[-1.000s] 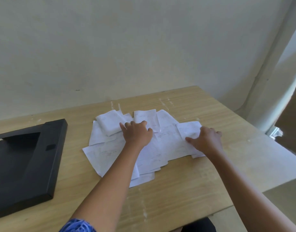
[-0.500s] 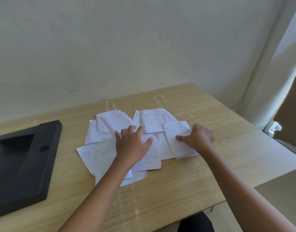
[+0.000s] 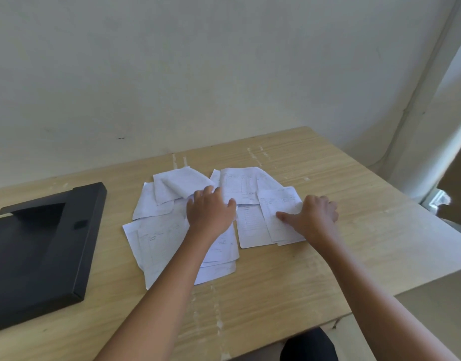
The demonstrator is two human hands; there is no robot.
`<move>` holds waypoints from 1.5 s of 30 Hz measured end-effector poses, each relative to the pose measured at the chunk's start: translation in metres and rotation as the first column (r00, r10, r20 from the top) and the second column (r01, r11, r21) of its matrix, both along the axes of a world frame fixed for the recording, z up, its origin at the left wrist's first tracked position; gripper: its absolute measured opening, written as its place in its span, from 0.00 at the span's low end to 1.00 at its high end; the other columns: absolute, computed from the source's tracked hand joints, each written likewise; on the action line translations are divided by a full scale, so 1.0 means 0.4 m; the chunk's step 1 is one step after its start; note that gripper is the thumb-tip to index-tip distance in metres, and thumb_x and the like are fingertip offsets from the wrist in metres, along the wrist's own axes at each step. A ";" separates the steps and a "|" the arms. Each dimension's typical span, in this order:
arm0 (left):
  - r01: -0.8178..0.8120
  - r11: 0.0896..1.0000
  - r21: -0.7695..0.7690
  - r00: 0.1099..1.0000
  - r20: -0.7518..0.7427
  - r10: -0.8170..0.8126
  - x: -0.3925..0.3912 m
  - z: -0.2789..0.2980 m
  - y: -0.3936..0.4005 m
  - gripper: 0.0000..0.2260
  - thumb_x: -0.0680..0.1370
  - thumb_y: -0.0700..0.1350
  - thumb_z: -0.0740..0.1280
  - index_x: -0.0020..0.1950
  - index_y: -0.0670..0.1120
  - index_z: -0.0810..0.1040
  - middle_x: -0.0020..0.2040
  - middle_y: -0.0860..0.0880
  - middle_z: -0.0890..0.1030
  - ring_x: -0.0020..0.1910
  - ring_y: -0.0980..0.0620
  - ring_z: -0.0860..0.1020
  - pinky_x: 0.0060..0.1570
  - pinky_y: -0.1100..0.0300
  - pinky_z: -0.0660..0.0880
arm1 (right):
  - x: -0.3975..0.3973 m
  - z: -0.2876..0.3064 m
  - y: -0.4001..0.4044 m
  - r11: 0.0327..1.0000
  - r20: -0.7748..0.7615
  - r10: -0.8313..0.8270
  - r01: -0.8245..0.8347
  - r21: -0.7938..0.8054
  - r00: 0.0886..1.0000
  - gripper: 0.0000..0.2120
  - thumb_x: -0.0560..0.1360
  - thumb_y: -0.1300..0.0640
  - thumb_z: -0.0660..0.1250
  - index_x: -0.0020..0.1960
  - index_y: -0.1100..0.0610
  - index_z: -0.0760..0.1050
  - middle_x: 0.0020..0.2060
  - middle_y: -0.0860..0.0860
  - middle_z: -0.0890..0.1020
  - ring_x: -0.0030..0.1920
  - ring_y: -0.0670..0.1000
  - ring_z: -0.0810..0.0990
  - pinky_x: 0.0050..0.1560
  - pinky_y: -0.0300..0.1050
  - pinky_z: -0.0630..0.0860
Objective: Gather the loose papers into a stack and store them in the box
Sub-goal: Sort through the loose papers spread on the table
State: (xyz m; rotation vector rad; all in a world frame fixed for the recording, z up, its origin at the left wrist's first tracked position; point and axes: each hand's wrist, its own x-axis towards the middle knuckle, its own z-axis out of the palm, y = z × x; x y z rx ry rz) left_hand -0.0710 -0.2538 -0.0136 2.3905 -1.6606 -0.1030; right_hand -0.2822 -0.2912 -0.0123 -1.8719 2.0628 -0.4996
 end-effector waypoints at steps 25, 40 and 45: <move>-0.155 0.984 -0.089 0.962 -0.241 0.130 -0.031 0.031 -0.134 0.19 0.76 0.50 0.69 0.65 0.48 0.74 0.58 0.48 0.79 0.57 0.43 0.74 0.51 0.51 0.71 | -0.005 -0.049 0.004 0.998 0.145 -0.013 0.022 -0.062 0.989 0.32 0.70 0.37 0.72 0.66 0.57 0.74 0.62 0.57 0.72 0.65 0.62 0.65 0.67 0.56 0.60; -0.075 0.996 0.043 0.810 -0.580 0.086 -0.056 0.044 -0.197 0.07 0.76 0.45 0.63 0.46 0.42 0.75 0.41 0.47 0.79 0.38 0.46 0.77 0.37 0.58 0.71 | -0.012 -0.008 -0.052 0.992 0.131 -0.098 0.086 0.095 0.987 0.37 0.66 0.37 0.76 0.65 0.58 0.71 0.63 0.58 0.72 0.67 0.62 0.67 0.66 0.55 0.64; -0.029 0.993 0.118 0.817 -0.569 0.092 -0.067 0.055 -0.188 0.06 0.74 0.45 0.61 0.40 0.44 0.68 0.37 0.48 0.72 0.37 0.47 0.70 0.37 0.56 0.64 | -0.020 -0.029 -0.058 0.996 0.196 -0.077 0.067 0.059 0.978 0.32 0.69 0.38 0.73 0.63 0.59 0.71 0.64 0.59 0.69 0.67 0.62 0.64 0.66 0.56 0.62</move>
